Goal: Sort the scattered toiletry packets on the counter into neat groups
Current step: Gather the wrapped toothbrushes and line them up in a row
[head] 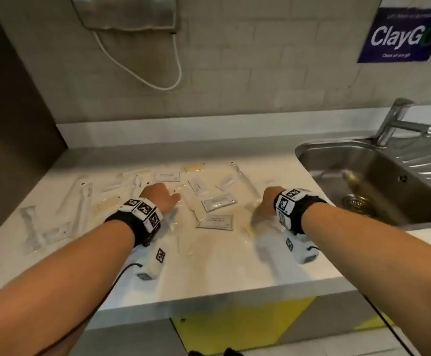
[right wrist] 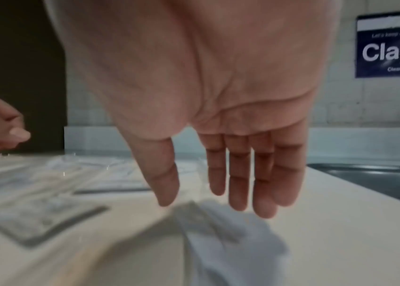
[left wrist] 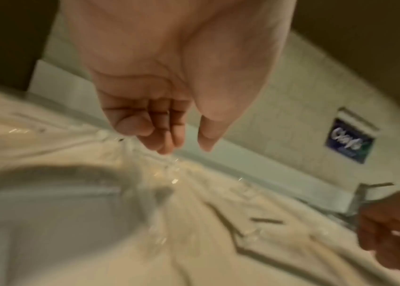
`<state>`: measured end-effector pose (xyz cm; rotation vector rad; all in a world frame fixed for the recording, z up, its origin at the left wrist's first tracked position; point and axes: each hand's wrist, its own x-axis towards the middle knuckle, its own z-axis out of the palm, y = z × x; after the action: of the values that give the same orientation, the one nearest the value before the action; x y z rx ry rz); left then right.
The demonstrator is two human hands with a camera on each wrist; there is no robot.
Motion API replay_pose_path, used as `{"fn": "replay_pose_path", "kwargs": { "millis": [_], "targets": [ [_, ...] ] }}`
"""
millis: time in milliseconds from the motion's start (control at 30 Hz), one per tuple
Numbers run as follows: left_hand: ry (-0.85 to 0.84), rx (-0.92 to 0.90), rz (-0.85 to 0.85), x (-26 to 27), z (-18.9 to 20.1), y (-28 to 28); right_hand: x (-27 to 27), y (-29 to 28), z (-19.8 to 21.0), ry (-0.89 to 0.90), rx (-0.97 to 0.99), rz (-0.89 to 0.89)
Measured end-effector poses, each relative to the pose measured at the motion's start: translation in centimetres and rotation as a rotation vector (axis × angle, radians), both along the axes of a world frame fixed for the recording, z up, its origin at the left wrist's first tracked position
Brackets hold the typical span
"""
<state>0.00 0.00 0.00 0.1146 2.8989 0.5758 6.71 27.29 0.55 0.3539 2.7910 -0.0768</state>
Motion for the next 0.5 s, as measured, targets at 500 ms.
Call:
{"fn": "replay_pose_path", "kwargs": {
  "millis": [500],
  "targets": [
    [-0.023, 0.437, 0.322, 1.4, -1.3, 0.3, -0.4, 0.5, -0.1, -0.007, -0.385, -0.032]
  ]
}}
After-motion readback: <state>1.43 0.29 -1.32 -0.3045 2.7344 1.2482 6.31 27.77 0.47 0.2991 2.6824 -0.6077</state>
